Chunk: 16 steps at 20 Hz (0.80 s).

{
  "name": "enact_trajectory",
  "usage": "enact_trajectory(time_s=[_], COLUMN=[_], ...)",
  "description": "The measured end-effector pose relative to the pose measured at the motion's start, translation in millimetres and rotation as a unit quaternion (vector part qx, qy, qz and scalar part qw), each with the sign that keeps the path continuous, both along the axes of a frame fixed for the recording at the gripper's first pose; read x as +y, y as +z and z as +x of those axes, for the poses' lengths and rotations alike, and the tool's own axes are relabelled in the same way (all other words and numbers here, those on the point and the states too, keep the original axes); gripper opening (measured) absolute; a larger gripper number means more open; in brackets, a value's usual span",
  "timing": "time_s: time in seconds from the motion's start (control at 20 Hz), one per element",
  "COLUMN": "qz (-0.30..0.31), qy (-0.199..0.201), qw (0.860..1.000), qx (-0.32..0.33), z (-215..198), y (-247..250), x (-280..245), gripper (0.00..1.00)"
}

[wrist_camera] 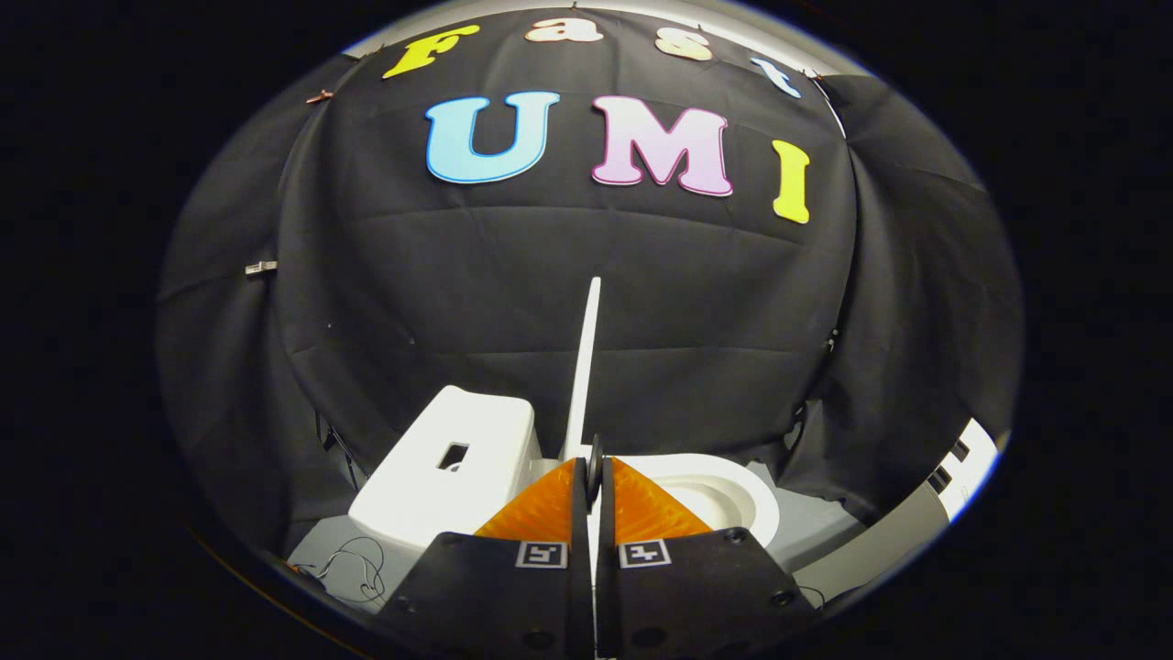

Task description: Open the toilet lid.

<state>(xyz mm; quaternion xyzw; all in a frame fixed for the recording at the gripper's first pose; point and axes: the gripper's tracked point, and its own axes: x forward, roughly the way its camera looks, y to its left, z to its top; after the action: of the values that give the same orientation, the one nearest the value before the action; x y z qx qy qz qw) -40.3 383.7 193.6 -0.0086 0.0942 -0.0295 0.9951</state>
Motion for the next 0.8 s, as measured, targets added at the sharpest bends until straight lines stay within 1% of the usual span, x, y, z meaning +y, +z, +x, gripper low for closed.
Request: enact_trajectory(time_s=[0.15,0.3,0.45,0.6,0.8], qz=[-0.016,-0.024,-0.034,-0.067,-0.071], qy=[0.009,0.005,0.011,0.016,0.017], qw=[1.000,1.000,0.999,0.997,0.997], qx=[-0.003,-0.005,-0.007,-0.019,-0.022], z=[1,1,2,2,3], y=[0,0,-4,-6,-10], x=[21,34,55,73,91], gripper=[0.06,0.06,0.06,0.06,0.06])
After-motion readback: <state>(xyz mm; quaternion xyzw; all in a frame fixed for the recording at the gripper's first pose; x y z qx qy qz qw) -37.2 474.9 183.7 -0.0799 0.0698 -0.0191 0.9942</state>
